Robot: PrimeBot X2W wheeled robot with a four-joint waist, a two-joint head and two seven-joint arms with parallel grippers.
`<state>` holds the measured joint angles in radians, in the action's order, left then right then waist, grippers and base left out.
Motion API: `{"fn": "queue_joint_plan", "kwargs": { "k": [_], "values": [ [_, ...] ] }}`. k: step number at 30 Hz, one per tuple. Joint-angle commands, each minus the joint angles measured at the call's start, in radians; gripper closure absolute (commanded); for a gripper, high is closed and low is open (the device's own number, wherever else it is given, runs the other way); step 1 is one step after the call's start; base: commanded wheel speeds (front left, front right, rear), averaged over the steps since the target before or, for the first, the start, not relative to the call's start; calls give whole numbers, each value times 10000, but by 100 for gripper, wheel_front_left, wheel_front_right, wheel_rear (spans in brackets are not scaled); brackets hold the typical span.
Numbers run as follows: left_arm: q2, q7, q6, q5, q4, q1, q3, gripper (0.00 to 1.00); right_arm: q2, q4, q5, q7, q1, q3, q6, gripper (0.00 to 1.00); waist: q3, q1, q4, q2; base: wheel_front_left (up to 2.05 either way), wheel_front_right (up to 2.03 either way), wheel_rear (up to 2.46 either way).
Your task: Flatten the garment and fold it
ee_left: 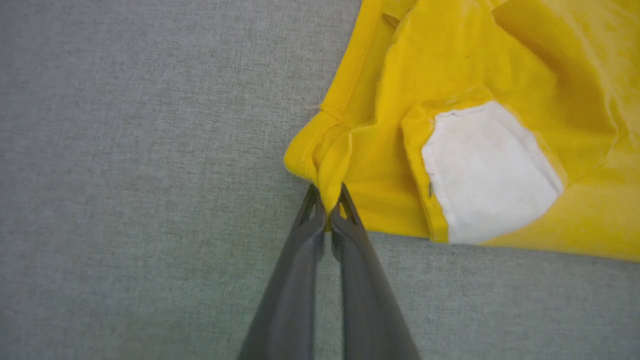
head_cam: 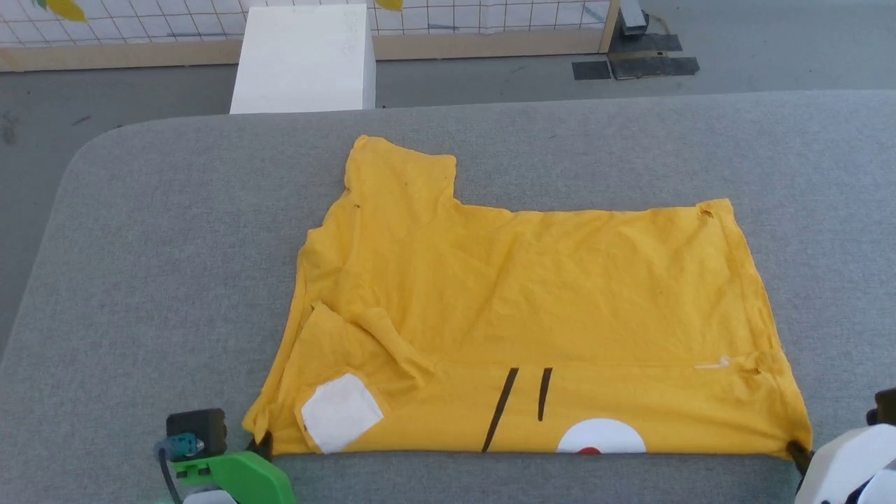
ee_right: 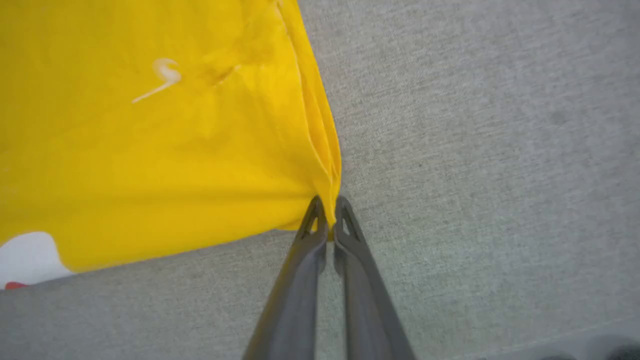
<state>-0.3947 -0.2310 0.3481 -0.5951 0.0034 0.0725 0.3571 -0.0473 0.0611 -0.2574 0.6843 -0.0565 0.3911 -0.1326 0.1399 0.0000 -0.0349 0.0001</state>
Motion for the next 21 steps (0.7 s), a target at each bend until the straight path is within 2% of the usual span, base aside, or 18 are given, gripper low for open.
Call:
{"fn": "queue_joint_plan", "kwargs": {
  "k": [1,8,10,11,12,13,21],
  "values": [
    [-8,-79,-53,-77,185,183,18,100,-30,216,-69,-137,-152,-6,19,100,-6,0,-11,-1,0,0,0],
    [310,91,-463,-290,1104,21,261,100,-30,1510,-352,-1250,-53,-405,19,100,-111,0,-78,-1,0,0,0],
    [417,215,-480,-366,1232,6,225,45,-30,1634,-538,-1706,-38,-486,19,100,-162,0,-94,-1,0,0,0],
    [450,289,-505,-399,1271,2,204,0,-30,1652,-631,-1921,-61,-571,19,66,-211,0,-95,-1,0,0,0],
    [462,347,-527,-420,1281,3,186,0,-30,1622,-697,-2119,-93,-624,19,51,-253,0,-96,-1,0,0,0],
    [463,446,-544,-427,1251,-3,151,0,-30,1532,-765,-2387,-141,-713,19,0,-297,0,-95,-1,0,0,0],
    [82,1909,-923,192,505,-710,-105,0,-30,103,-666,-4728,-435,-1266,19,0,-301,0,-234,-1,0,0,0]
  ]
}}
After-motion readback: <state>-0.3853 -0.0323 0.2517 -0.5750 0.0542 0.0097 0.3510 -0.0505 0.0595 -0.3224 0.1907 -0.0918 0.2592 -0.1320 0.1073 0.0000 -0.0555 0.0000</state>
